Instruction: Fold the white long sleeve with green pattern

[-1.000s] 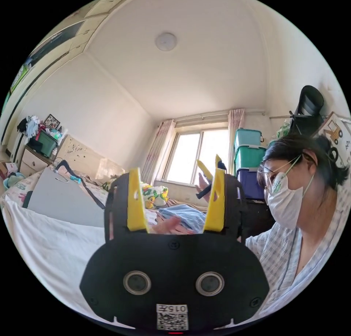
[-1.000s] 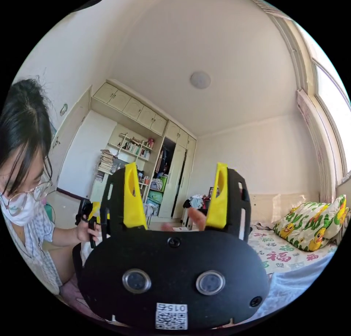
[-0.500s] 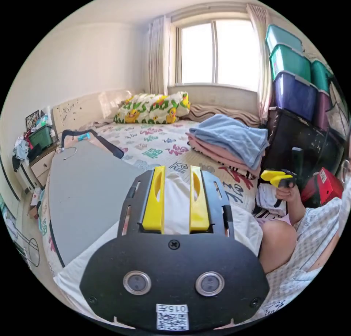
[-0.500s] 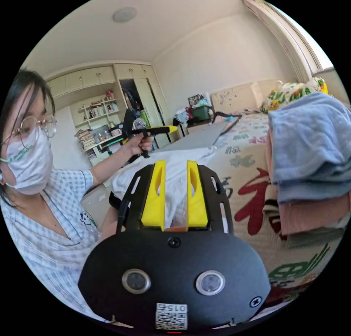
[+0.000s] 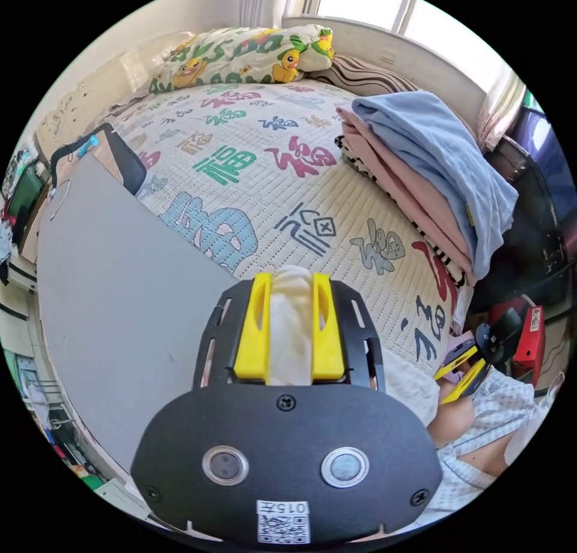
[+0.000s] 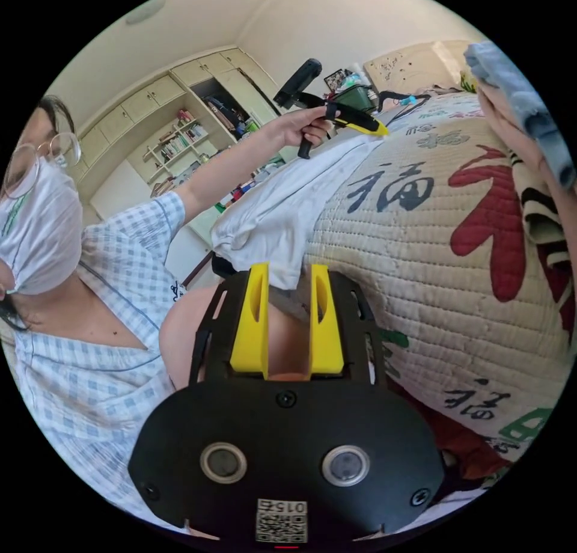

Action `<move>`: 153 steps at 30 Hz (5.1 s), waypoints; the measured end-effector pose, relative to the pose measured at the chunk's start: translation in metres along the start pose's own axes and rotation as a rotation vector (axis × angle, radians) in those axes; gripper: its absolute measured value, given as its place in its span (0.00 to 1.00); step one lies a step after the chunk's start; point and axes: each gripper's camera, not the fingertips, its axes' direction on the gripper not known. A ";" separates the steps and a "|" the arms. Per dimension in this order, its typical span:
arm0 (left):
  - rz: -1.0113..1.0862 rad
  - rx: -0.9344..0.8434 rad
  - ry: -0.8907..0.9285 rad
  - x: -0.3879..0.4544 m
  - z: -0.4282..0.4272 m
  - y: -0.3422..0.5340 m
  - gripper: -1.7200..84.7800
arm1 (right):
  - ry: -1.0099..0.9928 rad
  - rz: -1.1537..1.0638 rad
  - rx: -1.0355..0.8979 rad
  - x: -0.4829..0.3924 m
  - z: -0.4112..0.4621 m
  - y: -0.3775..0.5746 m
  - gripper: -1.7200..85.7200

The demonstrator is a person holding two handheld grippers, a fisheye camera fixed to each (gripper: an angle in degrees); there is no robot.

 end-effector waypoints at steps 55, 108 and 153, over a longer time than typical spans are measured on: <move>-0.440 0.385 0.025 -0.241 -0.058 0.455 0.04 | -0.058 -0.565 -0.452 -0.185 0.371 -0.087 0.03; -0.002 0.382 -0.023 -0.119 -0.253 0.383 0.07 | 0.115 0.004 0.173 -0.257 0.237 -0.178 0.09; -0.116 0.725 0.350 -0.042 -0.123 -0.138 0.08 | 0.741 0.367 0.426 -0.136 -0.266 -0.150 0.10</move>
